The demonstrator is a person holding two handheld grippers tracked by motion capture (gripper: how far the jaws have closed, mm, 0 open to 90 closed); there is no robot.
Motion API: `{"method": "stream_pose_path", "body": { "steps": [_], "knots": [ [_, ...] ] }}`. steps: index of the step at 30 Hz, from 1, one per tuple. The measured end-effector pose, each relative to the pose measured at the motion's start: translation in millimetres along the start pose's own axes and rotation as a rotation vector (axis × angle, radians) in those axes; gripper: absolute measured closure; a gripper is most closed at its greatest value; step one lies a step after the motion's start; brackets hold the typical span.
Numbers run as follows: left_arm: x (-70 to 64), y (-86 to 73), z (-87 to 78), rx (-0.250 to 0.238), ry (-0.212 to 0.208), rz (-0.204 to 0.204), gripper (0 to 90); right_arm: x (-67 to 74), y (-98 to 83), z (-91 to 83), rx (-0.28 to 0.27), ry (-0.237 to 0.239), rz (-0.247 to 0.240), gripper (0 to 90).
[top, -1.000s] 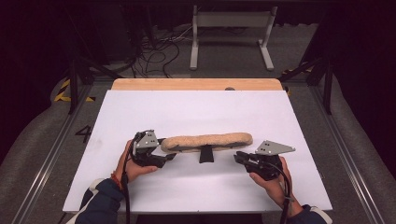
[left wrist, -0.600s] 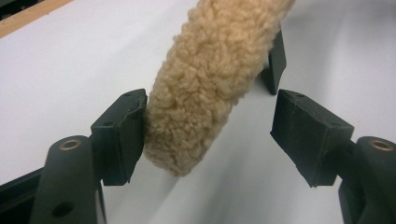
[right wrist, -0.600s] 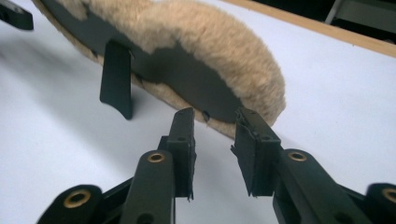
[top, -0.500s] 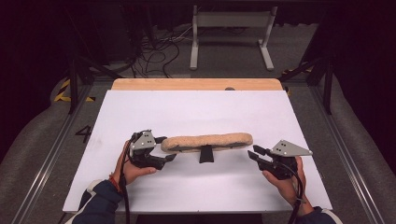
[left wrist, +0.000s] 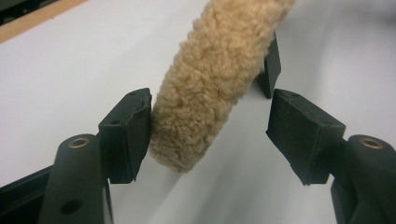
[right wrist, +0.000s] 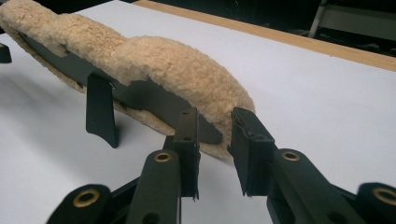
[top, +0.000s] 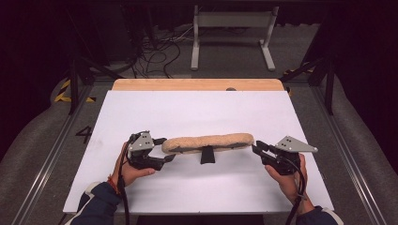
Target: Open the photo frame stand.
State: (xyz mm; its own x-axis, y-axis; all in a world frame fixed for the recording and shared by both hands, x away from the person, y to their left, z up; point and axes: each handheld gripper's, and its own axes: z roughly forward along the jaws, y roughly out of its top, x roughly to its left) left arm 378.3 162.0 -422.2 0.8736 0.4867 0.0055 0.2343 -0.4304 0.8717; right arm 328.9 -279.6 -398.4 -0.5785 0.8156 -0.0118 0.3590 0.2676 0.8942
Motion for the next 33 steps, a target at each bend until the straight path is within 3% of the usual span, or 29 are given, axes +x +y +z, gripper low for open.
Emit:
{"method": "stream_pose_path", "body": {
  "steps": [2, 8, 12, 16, 25, 33],
  "knots": [
    [0.9, 1.4, -0.9, -0.017, -0.007, -0.004, 31.8, 0.4, 0.1, 1.6, 0.005, 0.006, 0.001, 72.9],
    [1.4, 1.9, 6.1, 0.001, -0.019, 0.003, 32.3, -0.3, 1.0, 4.3, 0.004, -0.001, -0.006, 75.7],
    [-0.8, 2.5, 8.4, 0.009, -0.02, 0.012, 34.6, -3.3, 1.6, 4.3, 0.025, -0.046, 0.017, 75.2],
    [0.3, 1.9, 6.7, 0.001, -0.016, 0.004, 40.4, -9.5, 1.0, 5.8, 0.022, -0.039, 0.054, 73.2],
    [0.2, 1.8, 7.0, 0.006, -0.012, 0.002, 43.8, -8.1, 3.3, 13.9, 0.023, -0.033, 0.042, 74.2],
    [1.0, 1.6, 6.9, 0.004, -0.012, 0.004, 45.4, -9.9, 6.7, 11.8, -0.01, -0.039, 0.05, 71.5]
  ]
}}
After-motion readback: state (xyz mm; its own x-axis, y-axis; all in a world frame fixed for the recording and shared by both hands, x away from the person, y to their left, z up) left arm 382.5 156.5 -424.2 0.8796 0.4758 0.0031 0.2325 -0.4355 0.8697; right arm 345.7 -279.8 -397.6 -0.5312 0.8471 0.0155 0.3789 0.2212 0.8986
